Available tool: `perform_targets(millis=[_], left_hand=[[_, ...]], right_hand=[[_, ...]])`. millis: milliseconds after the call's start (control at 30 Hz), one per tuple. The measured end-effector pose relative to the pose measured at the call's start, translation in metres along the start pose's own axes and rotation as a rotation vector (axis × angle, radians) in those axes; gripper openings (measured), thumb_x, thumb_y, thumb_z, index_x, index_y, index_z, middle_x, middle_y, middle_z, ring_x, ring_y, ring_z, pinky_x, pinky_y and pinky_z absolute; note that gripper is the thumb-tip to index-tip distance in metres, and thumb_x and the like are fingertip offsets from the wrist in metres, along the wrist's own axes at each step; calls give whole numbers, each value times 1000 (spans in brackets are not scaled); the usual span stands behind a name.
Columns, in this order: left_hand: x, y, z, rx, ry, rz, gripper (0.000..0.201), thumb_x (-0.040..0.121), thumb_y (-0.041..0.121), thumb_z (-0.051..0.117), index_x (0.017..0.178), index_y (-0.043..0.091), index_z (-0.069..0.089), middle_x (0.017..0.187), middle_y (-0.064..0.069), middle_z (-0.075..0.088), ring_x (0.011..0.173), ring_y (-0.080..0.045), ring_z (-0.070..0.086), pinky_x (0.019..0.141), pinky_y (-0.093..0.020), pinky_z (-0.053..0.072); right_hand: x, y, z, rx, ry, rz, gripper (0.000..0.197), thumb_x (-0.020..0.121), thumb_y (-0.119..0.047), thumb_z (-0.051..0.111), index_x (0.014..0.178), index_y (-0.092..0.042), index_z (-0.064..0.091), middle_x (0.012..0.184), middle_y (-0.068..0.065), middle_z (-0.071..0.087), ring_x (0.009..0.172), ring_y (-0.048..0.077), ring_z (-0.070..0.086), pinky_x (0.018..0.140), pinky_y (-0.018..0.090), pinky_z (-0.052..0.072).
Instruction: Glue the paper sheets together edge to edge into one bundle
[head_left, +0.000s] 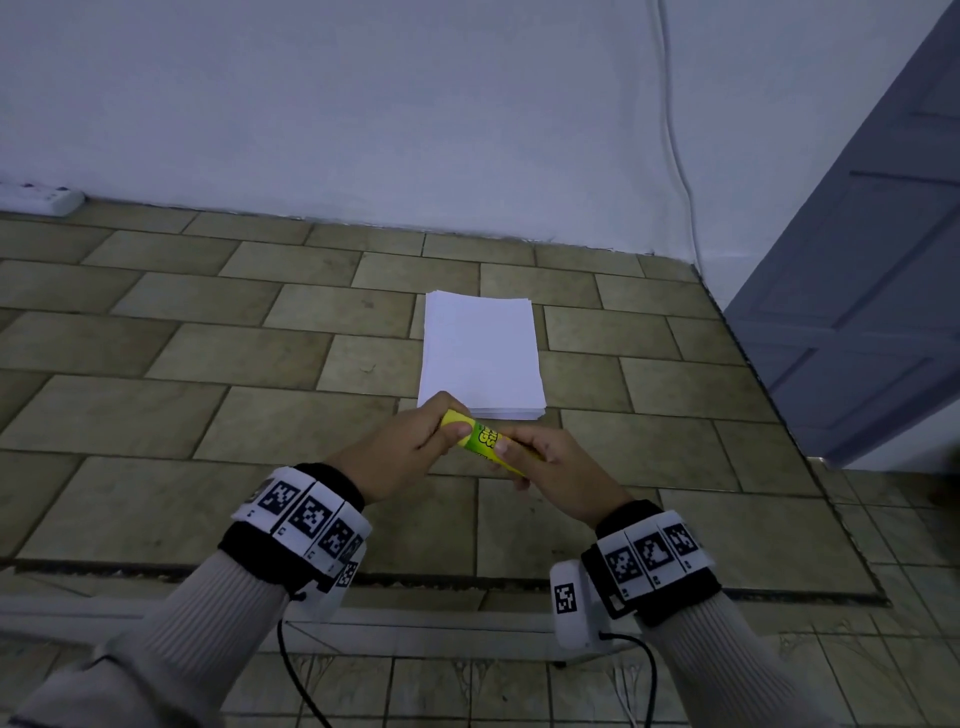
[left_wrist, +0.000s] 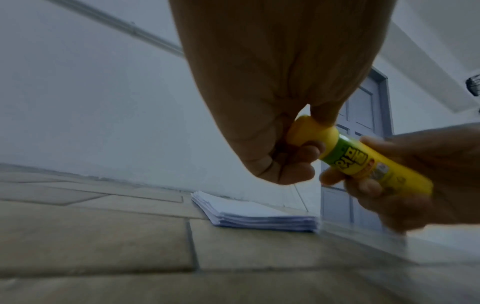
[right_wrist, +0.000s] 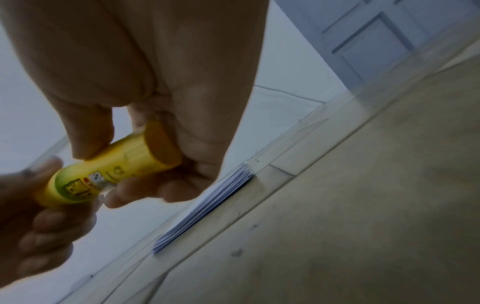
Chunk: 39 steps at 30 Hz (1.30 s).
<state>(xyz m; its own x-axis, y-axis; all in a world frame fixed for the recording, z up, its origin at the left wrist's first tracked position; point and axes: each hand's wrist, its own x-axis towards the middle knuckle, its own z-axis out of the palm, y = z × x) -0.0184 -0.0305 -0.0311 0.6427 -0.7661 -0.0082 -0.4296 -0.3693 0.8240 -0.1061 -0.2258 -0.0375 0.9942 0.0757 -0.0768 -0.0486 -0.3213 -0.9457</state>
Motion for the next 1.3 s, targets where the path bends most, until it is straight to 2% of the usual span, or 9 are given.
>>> perform_targets(millis=[100,233,333,467,667,900,1000,1133,1300], left_hand=[[4,8,-4,20,33,-9,25,103,33,42,119,19,54,73,9,49,60,-1,45,58,-16,35],[6,16,-5,54,48,-99,41,97,40,49,135,23,47,86,6,55,69,2,50,63,-13,39],[-2,7,-7,169,77,-211,53,96,47,50,142,22,41,117,2,58,103,-9,55,86,-24,45],[-18,-7,-8,410,102,-351,56,97,46,48,144,18,38,144,-2,43,129,-19,41,106,-34,37],[-37,-19,12,532,98,-452,57,97,51,46,144,19,39,152,-3,33,139,-21,30,112,-41,31],[-42,-36,28,610,222,-403,52,97,47,47,141,20,41,159,-6,21,149,-22,9,120,-44,13],[-42,-42,31,599,286,-375,53,96,49,45,139,18,45,158,-7,26,149,-23,13,120,-47,13],[-45,-48,37,595,339,-342,75,84,63,19,135,18,51,154,-7,36,147,-24,20,118,-52,12],[-47,-52,40,573,354,-322,74,86,62,20,136,18,51,154,-5,36,147,-21,20,120,-49,5]], right_hand=[[-1,-5,1,-155,-30,-45,16,97,-17,54,101,-6,65,72,-3,57,59,-2,50,57,10,35],[-5,-4,-2,-237,84,-54,14,90,-18,65,101,-8,66,87,1,67,70,3,56,64,12,41],[-11,6,-6,-277,317,-28,14,87,-24,69,99,-20,63,86,-13,64,72,2,58,66,15,44],[-25,16,-9,-230,539,-28,16,84,-20,72,96,-21,61,84,-13,64,69,0,59,60,8,43],[-38,26,-3,-151,616,39,18,86,-17,70,95,-25,58,86,-17,61,73,-1,58,60,5,42],[-35,46,10,-144,705,-4,20,86,-18,70,97,-28,57,87,-11,63,79,7,60,64,5,42],[-32,50,14,-133,727,-28,22,86,-16,70,102,-24,57,92,-6,64,83,4,60,68,3,42],[-31,53,18,-142,694,-55,35,82,-10,73,107,-23,53,97,-6,63,90,3,61,76,3,44],[-32,53,18,-210,683,-40,36,82,-7,73,112,-13,55,97,-4,62,87,5,59,75,-1,41]])
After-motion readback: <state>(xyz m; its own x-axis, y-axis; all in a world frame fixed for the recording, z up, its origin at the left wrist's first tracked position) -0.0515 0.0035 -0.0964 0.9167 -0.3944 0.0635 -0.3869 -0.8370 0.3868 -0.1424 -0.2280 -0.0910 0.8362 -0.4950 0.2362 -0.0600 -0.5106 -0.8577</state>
